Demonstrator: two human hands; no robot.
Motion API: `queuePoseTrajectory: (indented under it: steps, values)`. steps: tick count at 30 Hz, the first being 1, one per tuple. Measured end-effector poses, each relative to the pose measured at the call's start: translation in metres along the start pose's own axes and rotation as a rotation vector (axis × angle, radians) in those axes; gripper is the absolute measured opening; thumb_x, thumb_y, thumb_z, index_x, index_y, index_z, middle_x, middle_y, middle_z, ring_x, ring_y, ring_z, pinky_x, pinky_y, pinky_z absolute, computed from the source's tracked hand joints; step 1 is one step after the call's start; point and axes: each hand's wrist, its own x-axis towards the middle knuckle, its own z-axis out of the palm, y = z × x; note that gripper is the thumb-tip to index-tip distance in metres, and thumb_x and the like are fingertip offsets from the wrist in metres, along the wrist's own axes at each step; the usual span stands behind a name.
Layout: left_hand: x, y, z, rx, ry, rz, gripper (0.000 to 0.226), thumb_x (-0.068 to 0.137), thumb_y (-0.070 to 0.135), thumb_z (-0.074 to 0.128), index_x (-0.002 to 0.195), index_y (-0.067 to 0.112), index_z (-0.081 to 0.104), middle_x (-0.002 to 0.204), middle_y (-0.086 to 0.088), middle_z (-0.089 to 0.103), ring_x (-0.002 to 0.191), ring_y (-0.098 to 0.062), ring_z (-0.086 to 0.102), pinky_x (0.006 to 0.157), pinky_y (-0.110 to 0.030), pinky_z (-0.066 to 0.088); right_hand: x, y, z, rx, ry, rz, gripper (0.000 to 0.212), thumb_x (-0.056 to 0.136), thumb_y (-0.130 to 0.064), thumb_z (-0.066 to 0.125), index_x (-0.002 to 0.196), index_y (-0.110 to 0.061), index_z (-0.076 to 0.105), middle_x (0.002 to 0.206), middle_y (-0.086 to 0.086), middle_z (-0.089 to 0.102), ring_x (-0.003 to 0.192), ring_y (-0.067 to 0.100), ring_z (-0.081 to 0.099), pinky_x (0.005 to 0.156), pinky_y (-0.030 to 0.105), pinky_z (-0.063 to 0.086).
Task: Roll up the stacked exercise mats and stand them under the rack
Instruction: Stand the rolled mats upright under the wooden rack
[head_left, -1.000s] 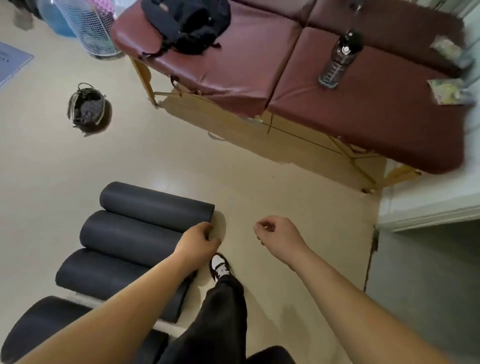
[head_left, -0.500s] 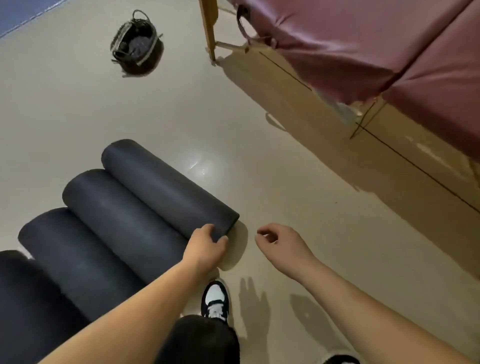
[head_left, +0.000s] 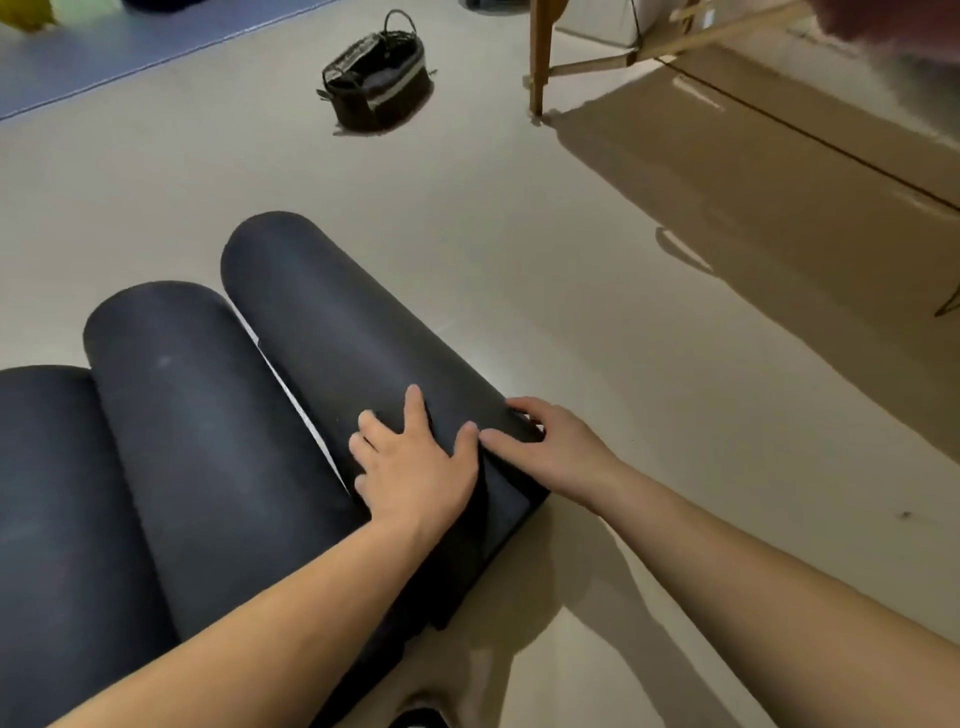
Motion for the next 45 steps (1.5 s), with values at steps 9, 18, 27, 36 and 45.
queuePoseTrajectory:
  steps: [9, 18, 27, 36, 45]
  values:
    - [0.036, -0.023, 0.004, -0.804, -0.242, -0.299, 0.121, 0.068, 0.083, 0.076, 0.164, 0.04, 0.016, 0.159, 0.008, 0.042, 0.141, -0.026, 0.049, 0.117, -0.048, 0.044, 0.024, 0.019, -0.03, 0.039, -0.008, 0.126, 0.109, 0.053, -0.087, 0.082, 0.147, -0.044, 0.046, 0.138, -0.016, 0.057, 0.121, 0.008, 0.061, 0.107, 0.035, 0.05]
    - [-0.002, 0.033, 0.04, -0.651, -0.407, -0.098, 0.121, 0.059, 0.093, 0.068, 0.156, 0.057, 0.006, 0.161, 0.003, 0.035, 0.138, -0.03, 0.051, 0.11, -0.054, 0.05, -0.03, 0.082, -0.083, 0.138, -0.122, 0.376, 0.087, 0.057, -0.081, 0.084, 0.124, -0.031, 0.059, 0.12, -0.007, 0.072, 0.106, 0.012, 0.072, 0.095, 0.037, 0.057]
    - [-0.027, 0.121, 0.064, -0.048, -0.538, 0.469, 0.069, 0.1, 0.059, 0.056, 0.159, 0.055, 0.019, 0.147, -0.002, 0.034, 0.129, -0.028, 0.053, 0.105, -0.037, 0.054, -0.078, 0.113, -0.132, 0.3, 0.11, 0.278, 0.114, 0.07, -0.066, 0.086, 0.159, -0.051, 0.017, 0.144, -0.017, 0.041, 0.12, 0.012, 0.054, 0.083, 0.025, 0.057]
    - [-0.037, 0.16, 0.079, -0.412, -0.726, -0.003, 0.132, 0.059, 0.066, 0.091, 0.161, 0.025, 0.018, 0.156, -0.007, 0.041, 0.138, -0.036, 0.048, 0.11, -0.056, 0.045, -0.091, 0.163, -0.122, 0.299, 0.324, 0.239, 0.101, 0.073, -0.079, 0.075, 0.156, -0.063, 0.019, 0.151, -0.015, 0.029, 0.135, 0.019, 0.047, 0.109, 0.039, 0.046]
    - [-0.125, 0.194, 0.112, -0.12, -0.635, 0.099, 0.141, 0.04, 0.078, 0.091, 0.154, 0.031, 0.021, 0.145, -0.007, 0.043, 0.128, -0.035, 0.053, 0.102, -0.052, 0.056, -0.148, 0.205, -0.153, 0.539, 0.297, 0.441, 0.065, 0.074, -0.091, 0.06, 0.117, -0.042, 0.054, 0.122, -0.003, 0.063, 0.11, 0.023, 0.063, 0.087, 0.047, 0.054]
